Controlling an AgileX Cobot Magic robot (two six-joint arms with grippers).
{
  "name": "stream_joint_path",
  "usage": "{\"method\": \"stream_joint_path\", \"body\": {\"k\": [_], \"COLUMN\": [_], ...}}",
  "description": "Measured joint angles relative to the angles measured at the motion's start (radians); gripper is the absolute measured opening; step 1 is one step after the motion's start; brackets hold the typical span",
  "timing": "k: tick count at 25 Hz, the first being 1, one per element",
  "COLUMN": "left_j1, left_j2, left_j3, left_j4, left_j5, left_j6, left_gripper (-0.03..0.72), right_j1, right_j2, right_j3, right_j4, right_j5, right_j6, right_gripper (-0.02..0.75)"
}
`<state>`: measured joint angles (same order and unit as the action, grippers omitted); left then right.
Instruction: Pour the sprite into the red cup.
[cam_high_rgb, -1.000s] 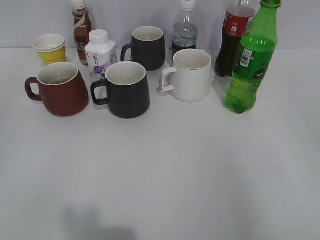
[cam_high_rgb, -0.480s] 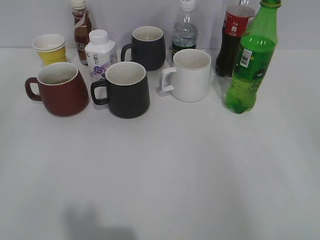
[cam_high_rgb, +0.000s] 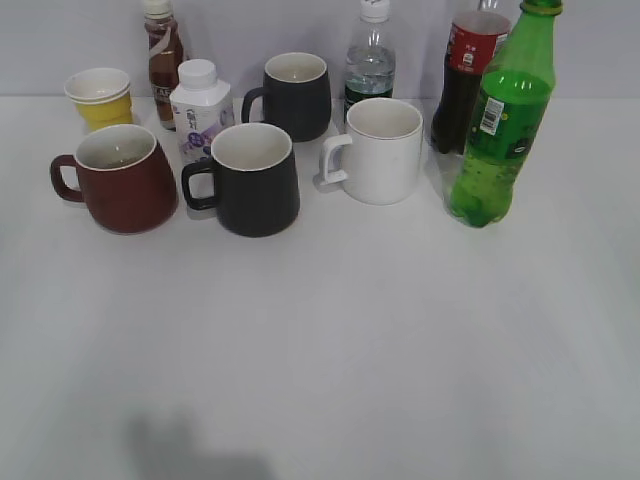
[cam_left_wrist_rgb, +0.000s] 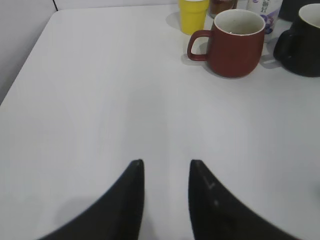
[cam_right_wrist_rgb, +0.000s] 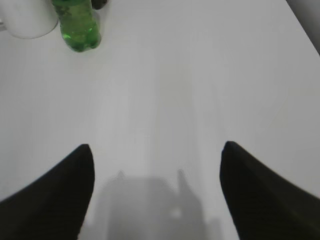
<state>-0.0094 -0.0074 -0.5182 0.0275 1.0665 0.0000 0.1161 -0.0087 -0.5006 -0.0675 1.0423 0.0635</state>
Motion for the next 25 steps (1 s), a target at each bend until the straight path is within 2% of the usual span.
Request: {"method": "stream_joint_path", "body": {"k": [25], "left_j1": [0.000], "left_j2": [0.000], "left_j3": [0.000], "left_j4": [0.000], "left_j5": [0.000], "left_j6": [-0.006], "left_gripper": [0.240], "right_j1": [0.000], "right_j2": [0.000], "right_j3": [0.000], "right_j4": [0.000], "right_j5": [0.000], "right_j6": [0.000], "right_gripper": [0.587]}}
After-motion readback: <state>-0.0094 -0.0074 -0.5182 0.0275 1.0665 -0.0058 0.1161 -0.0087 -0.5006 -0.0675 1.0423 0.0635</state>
